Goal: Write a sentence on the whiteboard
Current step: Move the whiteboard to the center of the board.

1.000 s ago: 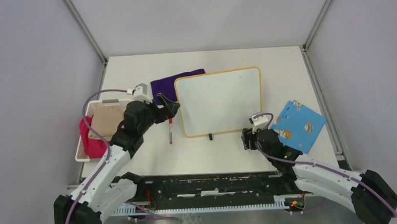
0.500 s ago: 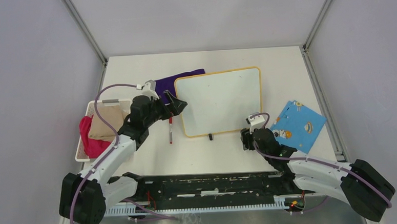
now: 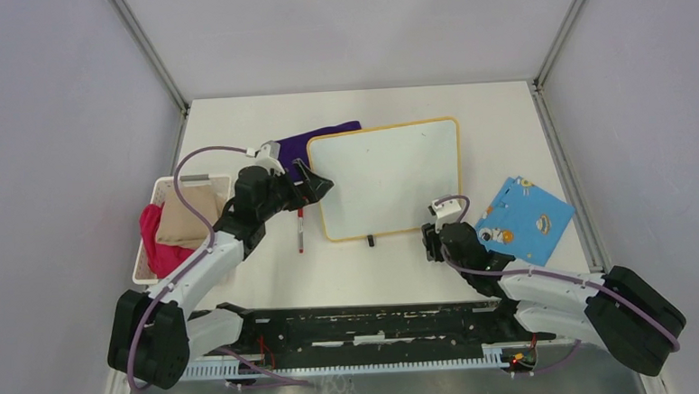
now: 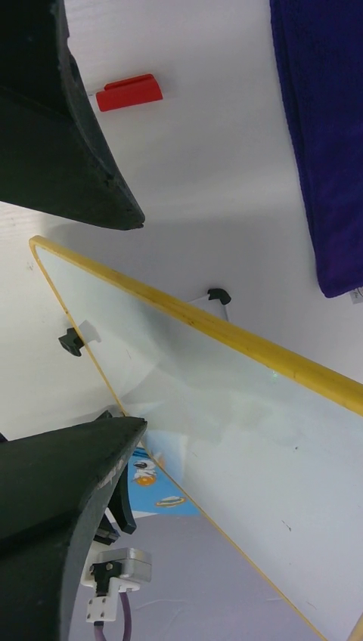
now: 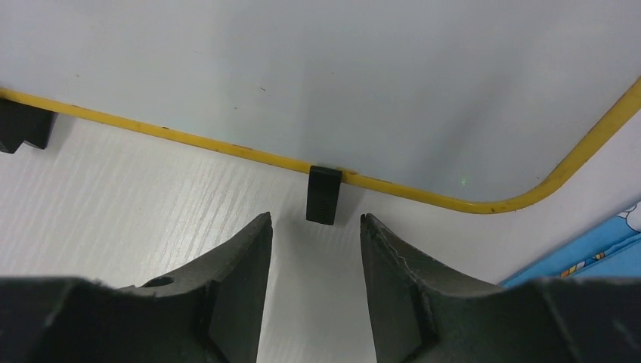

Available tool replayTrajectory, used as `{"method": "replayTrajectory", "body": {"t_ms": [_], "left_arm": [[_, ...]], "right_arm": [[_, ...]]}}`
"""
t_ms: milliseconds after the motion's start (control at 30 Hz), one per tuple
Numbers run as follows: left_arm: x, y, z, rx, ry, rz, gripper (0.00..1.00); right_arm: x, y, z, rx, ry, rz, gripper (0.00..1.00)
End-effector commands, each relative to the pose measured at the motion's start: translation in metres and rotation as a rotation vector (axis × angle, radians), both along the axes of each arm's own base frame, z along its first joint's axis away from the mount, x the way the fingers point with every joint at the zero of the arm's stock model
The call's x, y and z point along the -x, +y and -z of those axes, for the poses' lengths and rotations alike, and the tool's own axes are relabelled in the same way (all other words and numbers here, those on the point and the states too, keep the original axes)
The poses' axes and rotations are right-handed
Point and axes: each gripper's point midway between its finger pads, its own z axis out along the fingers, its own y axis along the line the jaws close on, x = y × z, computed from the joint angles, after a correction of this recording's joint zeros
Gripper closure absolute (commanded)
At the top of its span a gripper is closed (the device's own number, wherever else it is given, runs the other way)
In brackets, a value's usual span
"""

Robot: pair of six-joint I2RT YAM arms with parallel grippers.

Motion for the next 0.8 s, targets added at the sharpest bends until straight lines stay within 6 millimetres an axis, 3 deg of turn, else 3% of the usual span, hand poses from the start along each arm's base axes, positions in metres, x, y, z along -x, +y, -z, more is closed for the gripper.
{"method": "replayTrajectory", "body": {"t_ms": [0, 433, 767], "left_arm": [[-0.005, -0.009, -0.015, 0.029, -0.064, 0.053, 0.02], [-0.002, -0.020, -0.010, 0.057, -0.047, 0.112, 0.05], [0.005, -0.032, -0.009, 0.068, -0.043, 0.179, 0.06]], "right_arm": [[-0.017, 0.015, -0.026, -0.068, -0.069, 0.012, 0.48], [-0.020, 0.019, -0.022, -0.066, -0.059, 0.009, 0.54], [-0.017, 0.020, -0.015, -0.066, -0.048, -0.009, 0.68]]}}
